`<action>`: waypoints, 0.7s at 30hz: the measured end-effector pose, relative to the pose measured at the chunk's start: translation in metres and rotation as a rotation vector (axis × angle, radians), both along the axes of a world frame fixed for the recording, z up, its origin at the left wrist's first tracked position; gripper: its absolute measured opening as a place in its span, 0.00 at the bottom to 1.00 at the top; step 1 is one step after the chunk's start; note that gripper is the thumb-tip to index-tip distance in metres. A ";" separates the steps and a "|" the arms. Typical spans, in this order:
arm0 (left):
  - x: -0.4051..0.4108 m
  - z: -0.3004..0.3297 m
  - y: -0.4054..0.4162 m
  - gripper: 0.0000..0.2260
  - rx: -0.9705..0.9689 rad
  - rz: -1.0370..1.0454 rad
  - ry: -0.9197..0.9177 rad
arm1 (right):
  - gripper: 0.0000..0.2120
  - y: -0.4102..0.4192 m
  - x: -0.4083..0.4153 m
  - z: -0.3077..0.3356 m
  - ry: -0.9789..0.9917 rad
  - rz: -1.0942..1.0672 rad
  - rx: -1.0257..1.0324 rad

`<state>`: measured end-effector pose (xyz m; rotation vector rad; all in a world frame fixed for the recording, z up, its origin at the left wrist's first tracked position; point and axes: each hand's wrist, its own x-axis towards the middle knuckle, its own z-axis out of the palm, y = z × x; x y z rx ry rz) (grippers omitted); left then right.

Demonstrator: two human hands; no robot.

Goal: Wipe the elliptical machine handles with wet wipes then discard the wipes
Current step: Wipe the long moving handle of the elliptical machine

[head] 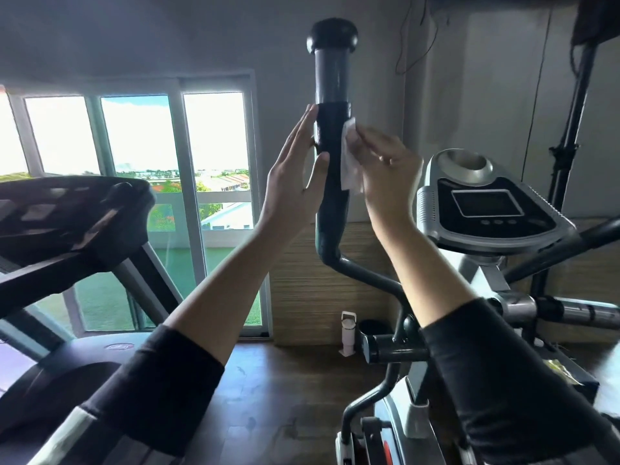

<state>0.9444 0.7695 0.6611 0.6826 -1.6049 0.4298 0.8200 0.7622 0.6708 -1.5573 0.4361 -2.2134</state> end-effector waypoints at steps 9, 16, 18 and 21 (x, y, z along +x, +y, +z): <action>0.003 0.001 0.003 0.24 0.091 -0.054 0.028 | 0.08 0.002 0.010 -0.003 -0.036 -0.133 -0.005; 0.006 -0.003 -0.001 0.24 0.100 -0.080 0.052 | 0.09 0.003 0.015 -0.005 -0.036 -0.203 -0.083; 0.007 -0.003 -0.001 0.25 0.110 -0.086 0.053 | 0.09 0.004 0.017 -0.028 -0.015 -0.237 -0.087; 0.009 -0.003 -0.002 0.25 0.118 -0.107 0.033 | 0.09 0.001 0.022 -0.031 -0.044 -0.273 -0.089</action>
